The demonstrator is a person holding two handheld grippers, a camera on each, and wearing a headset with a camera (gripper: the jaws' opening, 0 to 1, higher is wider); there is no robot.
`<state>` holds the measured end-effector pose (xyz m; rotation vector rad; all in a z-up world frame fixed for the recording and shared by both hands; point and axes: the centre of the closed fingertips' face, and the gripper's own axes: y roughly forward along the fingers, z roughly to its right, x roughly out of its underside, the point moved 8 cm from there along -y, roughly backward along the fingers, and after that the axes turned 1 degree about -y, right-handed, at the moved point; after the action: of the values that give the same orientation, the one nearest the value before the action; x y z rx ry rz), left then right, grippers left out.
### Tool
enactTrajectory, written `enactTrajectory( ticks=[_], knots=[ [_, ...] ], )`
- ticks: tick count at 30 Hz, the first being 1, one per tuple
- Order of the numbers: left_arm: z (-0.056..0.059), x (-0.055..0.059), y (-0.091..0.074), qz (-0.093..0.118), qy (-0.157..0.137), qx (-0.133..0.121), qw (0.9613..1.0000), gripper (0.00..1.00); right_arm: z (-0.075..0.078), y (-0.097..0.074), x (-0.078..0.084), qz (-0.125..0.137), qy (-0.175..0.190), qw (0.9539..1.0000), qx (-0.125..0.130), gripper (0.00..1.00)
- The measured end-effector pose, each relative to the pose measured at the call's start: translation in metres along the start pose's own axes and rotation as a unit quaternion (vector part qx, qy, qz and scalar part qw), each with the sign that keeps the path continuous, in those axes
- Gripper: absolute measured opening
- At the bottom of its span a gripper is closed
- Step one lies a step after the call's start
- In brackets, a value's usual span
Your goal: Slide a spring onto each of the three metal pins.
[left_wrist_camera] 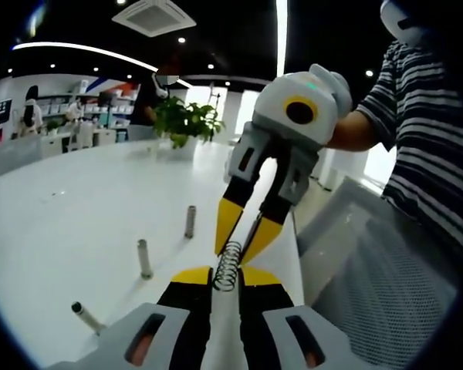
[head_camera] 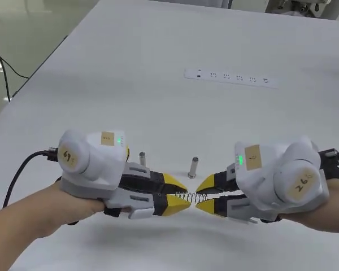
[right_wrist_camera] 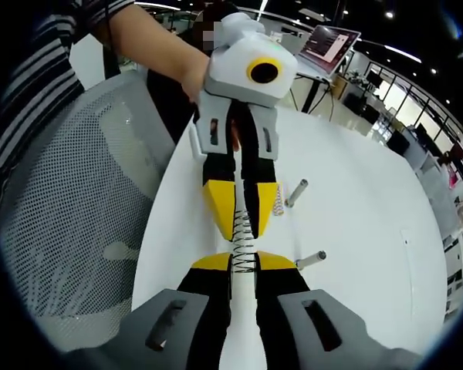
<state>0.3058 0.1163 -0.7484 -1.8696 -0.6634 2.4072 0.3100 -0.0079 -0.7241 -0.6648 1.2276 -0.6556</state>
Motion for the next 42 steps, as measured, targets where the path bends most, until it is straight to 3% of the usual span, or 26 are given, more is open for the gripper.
enactTrajectory(
  ticks=[10,27,42],
  knots=[
    [0.004,-0.002,-0.001,0.004,0.014,0.01,0.9998,0.03,-0.001,-0.002,0.001,0.003,0.001,1.0,0.001,0.08],
    [0.006,0.003,0.002,-0.03,0.029,0.048,0.998,0.02,-0.011,-0.002,0.011,0.007,0.018,0.9998,-0.006,0.09],
    [0.008,0.003,0.005,-0.037,0.035,0.071,0.9961,0.02,-0.016,0.0,0.02,0.014,0.045,0.9988,-0.01,0.09]
  ],
)
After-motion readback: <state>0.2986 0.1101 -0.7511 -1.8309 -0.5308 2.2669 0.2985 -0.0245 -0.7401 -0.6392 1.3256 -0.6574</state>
